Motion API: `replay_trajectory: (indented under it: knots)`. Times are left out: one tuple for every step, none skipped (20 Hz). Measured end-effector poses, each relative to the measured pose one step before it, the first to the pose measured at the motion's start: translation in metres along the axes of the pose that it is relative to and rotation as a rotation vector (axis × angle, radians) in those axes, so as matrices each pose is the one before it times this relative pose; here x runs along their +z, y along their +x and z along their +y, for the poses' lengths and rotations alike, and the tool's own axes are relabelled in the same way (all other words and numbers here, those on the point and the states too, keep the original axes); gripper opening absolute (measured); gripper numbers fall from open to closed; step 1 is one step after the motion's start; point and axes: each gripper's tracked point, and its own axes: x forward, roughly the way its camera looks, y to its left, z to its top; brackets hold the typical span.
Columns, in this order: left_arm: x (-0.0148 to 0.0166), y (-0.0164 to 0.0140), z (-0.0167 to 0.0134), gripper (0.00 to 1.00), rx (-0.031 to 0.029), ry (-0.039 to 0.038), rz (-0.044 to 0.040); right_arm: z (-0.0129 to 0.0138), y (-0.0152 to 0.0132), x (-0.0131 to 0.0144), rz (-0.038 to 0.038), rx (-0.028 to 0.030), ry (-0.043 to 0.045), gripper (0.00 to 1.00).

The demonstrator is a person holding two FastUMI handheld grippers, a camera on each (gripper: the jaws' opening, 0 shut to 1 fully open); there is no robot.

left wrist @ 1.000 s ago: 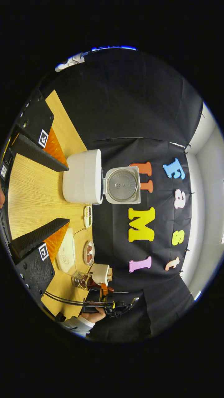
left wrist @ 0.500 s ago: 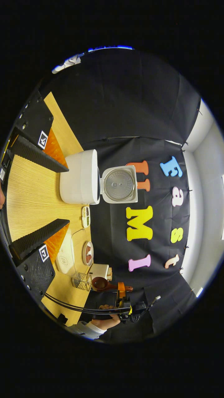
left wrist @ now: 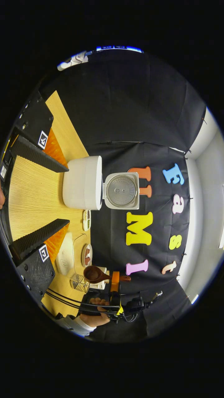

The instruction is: Close the left gripper, press the button to open the rice cooker; take a wooden spoon from the chopstick holder with the right hand, scoop a spoonful of rice and pour it into the rice cooker, then put the wooden spoon back into the chopstick holder.

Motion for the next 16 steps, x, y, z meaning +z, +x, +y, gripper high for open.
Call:
replay_trajectory:
  knots:
    - [0.00024,0.00104,0.00401,0.96,0.00572,0.00479,0.0027,0.00416,0.00355,-0.00877,0.00619,-0.00535,0.01425,0.2]
    - [0.0021,0.00155,0.00577,0.96,0.01328,0.00537,-0.0007,0.00204,0.00415,-0.00776,0.00452,-0.01273,-0.00495,0.2]
    - [0.00206,-0.00069,0.00537,0.95,0.01154,0.00573,-0.00203,0.00015,0.0042,-0.00667,-0.00073,-0.02326,-0.02007,0.18]
    - [0.00307,0.00023,0.0035,0.95,0.00899,0.00476,-0.00249,0.00054,0.00343,-0.00858,0.00257,-0.02007,-0.01929,0.18]
    - [0.00303,0.00036,0.00276,0.95,0.0061,0.00141,-0.00434,-0.00193,0.00277,-0.00787,-0.00071,-0.02804,-0.01851,0.18]
    - [0.00299,-0.00013,0.001,0.95,0.00345,-0.00144,-0.00669,-0.00426,0.00243,-0.00907,0.00583,-0.02876,-0.00912,0.2]
    - [0.00207,-0.00012,-0.00077,0.95,-0.0002,-0.0008,-0.00411,-0.00487,0.00325,-0.0074,0.00111,-0.0306,-0.00833,0.2]
    - [0.0019,0.00192,0.00175,0.95,0.0123,0.00264,-0.00194,-0.00466,0.00342,-0.0058,-0.00047,-0.03066,-0.0046,0.2]
    - [0.00249,0.00177,0.0028,0.95,0.01485,0.00412,-0.00382,-0.00614,0.00301,-0.00528,-0.0004,-0.03109,-0.00078,0.18]
    - [0.00329,0.00256,-0.001,0.95,0.00757,0.00192,-0.00369,-0.00551,0.00359,-0.00864,0.0126,-0.02972,0.00975,0.2]
    - [0.00005,0.00268,-0.00493,0.95,-0.00496,0.00038,0.00094,-0.00189,0.00197,-0.00797,0.01454,-0.01989,-0.01322,0.2]
    - [-0.00038,0.00145,-0.00708,0.95,-0.01124,-0.00202,0.00374,0.00074,0.00069,-0.00567,0.01878,0.00059,-0.00879,0.2]
    - [-0.00129,0.00101,-0.00791,0.95,-0.01713,-0.00649,0.0067,0.00381,-0.00319,-0.00551,0.03482,0.01793,0.0457,0.2]
    - [-0.0009,0.00076,-0.00875,0.95,-0.02074,-0.00866,0.00434,0.01044,-0.00609,-0.00961,0.05057,0.04307,0.08714,0.2]
    - [0.00074,0.00211,-0.00737,0.95,-0.02011,-0.00625,0.00217,0.00577,-0.00474,-0.00525,0.04858,0.02957,0.06738,0.2]
    - [0.00122,0.00116,-0.00508,0.95,-0.00902,-0.00082,0.00138,0.00246,-0.00227,-0.00038,0.02659,0.02516,0.04753,0.2]
